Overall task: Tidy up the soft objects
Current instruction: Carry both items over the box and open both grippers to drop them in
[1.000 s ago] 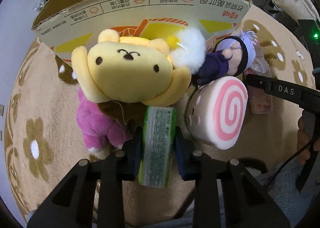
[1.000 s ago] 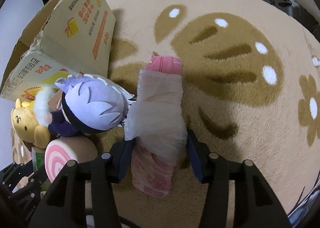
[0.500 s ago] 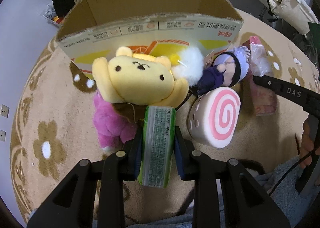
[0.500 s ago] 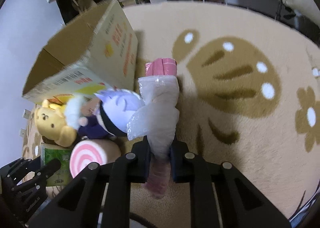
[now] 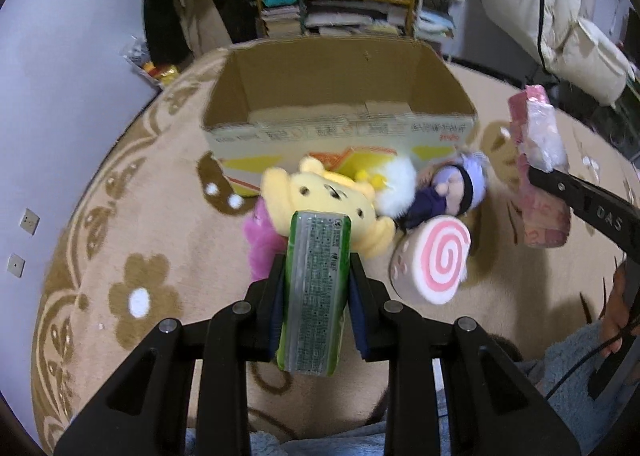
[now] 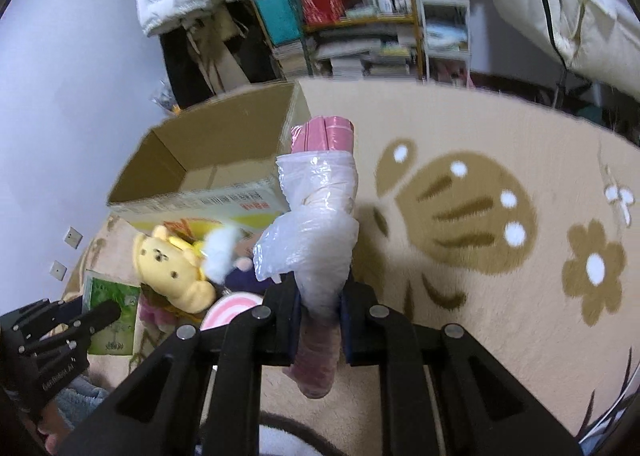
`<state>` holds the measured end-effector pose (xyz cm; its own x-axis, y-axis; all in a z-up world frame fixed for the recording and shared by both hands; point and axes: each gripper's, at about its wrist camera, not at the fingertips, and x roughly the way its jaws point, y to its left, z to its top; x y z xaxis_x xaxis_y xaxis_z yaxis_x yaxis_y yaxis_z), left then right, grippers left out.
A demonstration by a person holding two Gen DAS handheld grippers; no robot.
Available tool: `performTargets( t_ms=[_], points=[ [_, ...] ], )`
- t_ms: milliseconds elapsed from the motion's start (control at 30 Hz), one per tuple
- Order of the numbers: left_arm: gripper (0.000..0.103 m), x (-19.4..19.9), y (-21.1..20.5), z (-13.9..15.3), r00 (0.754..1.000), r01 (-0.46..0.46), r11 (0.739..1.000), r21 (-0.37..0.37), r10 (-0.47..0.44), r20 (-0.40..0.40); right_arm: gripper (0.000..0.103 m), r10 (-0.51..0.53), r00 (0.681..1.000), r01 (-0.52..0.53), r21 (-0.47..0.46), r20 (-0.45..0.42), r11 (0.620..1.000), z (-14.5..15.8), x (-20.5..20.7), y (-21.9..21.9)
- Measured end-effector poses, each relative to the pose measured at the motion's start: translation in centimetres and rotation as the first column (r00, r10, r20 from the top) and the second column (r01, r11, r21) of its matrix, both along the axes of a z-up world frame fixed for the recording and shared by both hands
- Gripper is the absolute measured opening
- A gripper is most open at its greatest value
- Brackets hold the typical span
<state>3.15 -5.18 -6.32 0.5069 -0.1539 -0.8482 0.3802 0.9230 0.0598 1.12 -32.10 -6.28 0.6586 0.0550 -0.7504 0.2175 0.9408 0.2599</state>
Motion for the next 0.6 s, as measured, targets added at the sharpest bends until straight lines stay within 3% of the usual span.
performTargets(
  t_ms=[300, 600],
  points=[
    [0.027, 1.6, 1.9, 3.7, 0.978, -0.086, 0.994, -0.071, 0.097, 0.184, 0.017, 0.043, 0.983, -0.036, -0.043, 0.176, 0.998, 3.4, 0.0, 2.0],
    [0.027, 3.7, 1.2, 6.2, 0.95, -0.077, 0.995, -0.066, 0.094, 0.299, 0.017, 0.087, 0.968, -0.069, -0.084, 0.235, 0.994, 4.6, 1.9, 3.3]
  ],
)
